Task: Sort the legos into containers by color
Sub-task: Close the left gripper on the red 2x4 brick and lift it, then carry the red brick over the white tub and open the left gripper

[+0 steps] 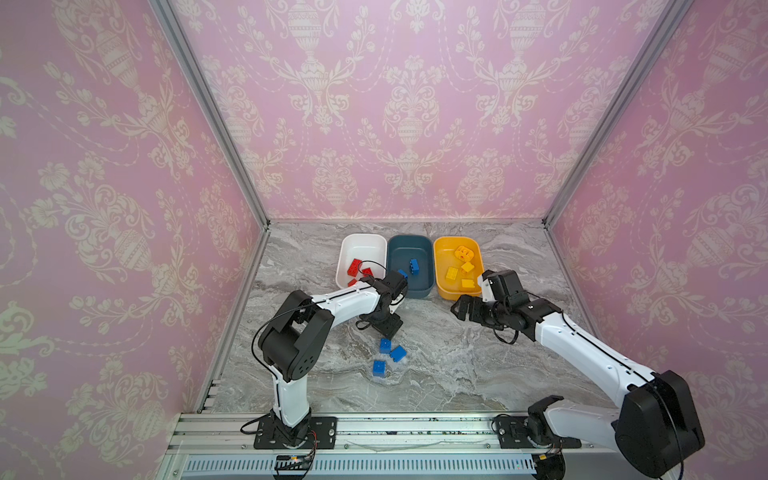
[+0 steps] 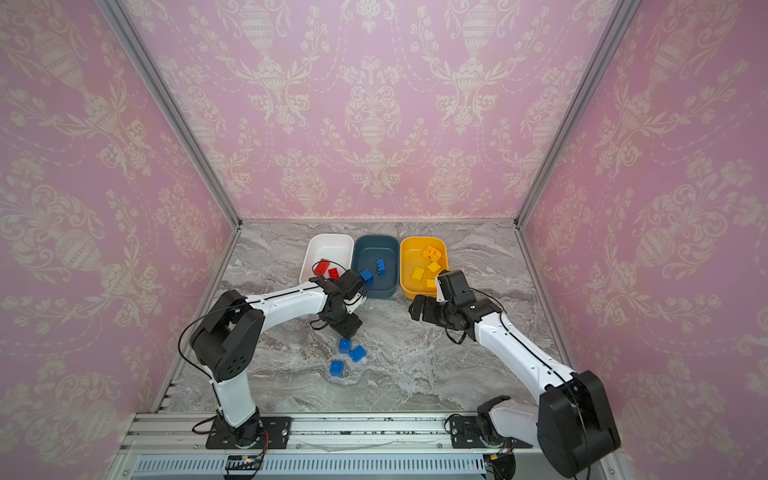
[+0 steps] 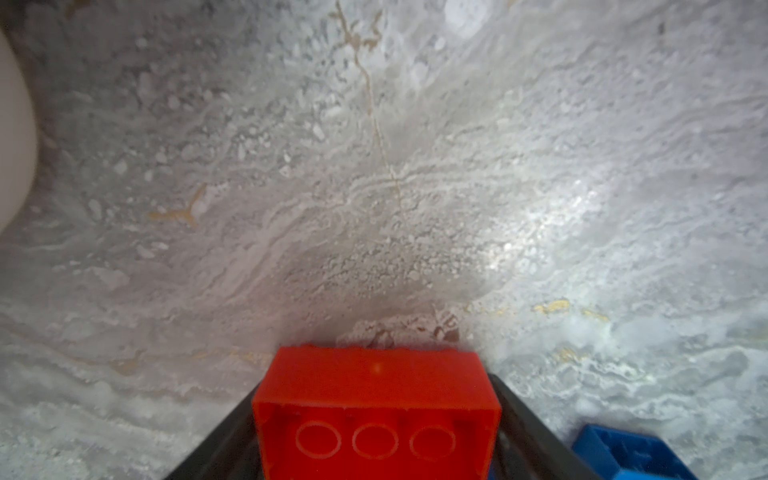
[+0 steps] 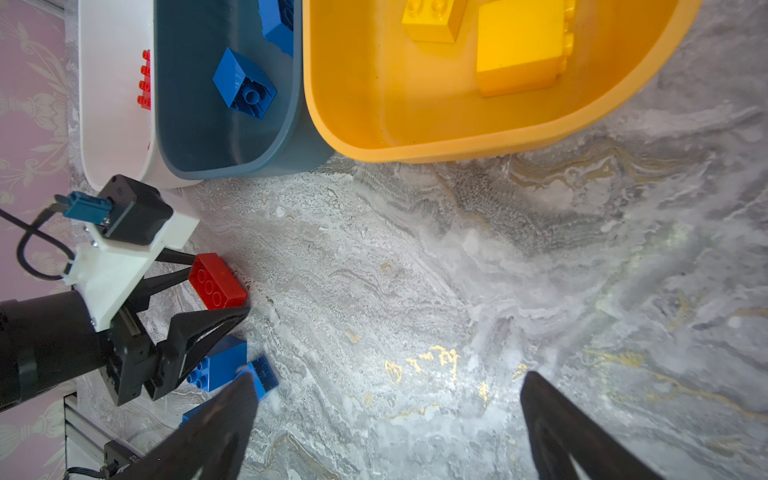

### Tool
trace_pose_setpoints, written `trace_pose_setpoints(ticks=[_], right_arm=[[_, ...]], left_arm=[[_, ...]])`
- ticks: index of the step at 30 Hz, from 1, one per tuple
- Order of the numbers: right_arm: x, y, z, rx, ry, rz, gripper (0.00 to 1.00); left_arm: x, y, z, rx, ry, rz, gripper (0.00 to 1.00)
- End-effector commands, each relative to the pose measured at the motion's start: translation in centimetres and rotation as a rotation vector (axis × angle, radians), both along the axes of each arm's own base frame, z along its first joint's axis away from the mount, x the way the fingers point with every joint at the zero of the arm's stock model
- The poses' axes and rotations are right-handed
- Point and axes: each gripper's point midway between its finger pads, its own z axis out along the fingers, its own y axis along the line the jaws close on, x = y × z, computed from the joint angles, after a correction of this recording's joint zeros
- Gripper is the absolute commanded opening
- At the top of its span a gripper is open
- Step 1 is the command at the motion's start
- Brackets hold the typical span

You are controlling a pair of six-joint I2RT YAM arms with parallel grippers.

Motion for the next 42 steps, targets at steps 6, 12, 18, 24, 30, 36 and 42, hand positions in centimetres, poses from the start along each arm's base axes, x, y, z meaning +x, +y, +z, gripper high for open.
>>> trace_pose_setpoints(ticks=[6,12,18,24,30,36,42], right_arm=[[0.0,0.2,0.7,0.014,-0.011,-0.003,1.00],[0.0,0.2,0.9,0.017,-0.016,-0.005,1.00],[-0.1,0.3,0.9,0.022,-0.014,-0.003,1.00],[0.1,0.5,1.2,0.031,-0.025,0.002,1.00],[0.3,0.7,1.6,0.034,-0.033,0.006,1.00],[0.4,1.2,2.0,0.033,-0.040,0.018,1.00],[0.5,1.8,2.1,0.050,-0.027,0.007,1.00]], left_arm=[[0.9,0.2,0.7,0.034,-0.045,-0.005,0.65],[1.2,0.2,2.6,0.010,-0.095,0.011,0.63],[2.1,0.5,6.5,-0.031,-0.221,0.024,0.61],[4.1,1.4,10.9,-0.039,-0.399,0.052,0.61],[7.9,2.9,13.1,-0.073,-0.486,0.122,0.60],[12.6,6.1,14.1,-0.110,-0.547,0.255,0.60],[16.2,7.9,13.1,-0.109,-0.562,0.311,0.60]])
